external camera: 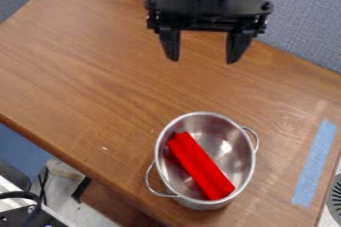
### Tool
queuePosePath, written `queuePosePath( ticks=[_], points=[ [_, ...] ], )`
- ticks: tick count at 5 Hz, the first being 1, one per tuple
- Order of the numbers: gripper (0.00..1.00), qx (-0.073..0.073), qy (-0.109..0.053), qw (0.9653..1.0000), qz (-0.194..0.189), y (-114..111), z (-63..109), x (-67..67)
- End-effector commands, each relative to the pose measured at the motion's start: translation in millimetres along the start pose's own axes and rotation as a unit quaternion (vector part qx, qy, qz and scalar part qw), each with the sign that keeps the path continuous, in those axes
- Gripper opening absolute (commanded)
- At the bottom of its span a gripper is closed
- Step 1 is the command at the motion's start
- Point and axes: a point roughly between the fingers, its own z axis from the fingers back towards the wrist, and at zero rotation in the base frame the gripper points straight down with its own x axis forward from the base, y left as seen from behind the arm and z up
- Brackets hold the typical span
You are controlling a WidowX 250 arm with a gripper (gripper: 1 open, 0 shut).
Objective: Move the red object from the metal pot to the table
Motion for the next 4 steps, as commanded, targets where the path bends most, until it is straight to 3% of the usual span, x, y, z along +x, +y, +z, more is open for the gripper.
queuePosePath(
  ticks=[1,2,3,4],
  points=[
    [1.0,0.018,-0.013,0.9973,0.07,8,16.2,-18.7],
    [1.0,0.03,-0.015,0.9911,0.129,21,16.1,-38.7],
    [0.0,0.033,-0.007,0.9987,0.039,-1,13.5,-46.9],
    [1.0,0.036,-0.013,0.9986,-0.035,-20,13.2,-55.4]
  ],
)
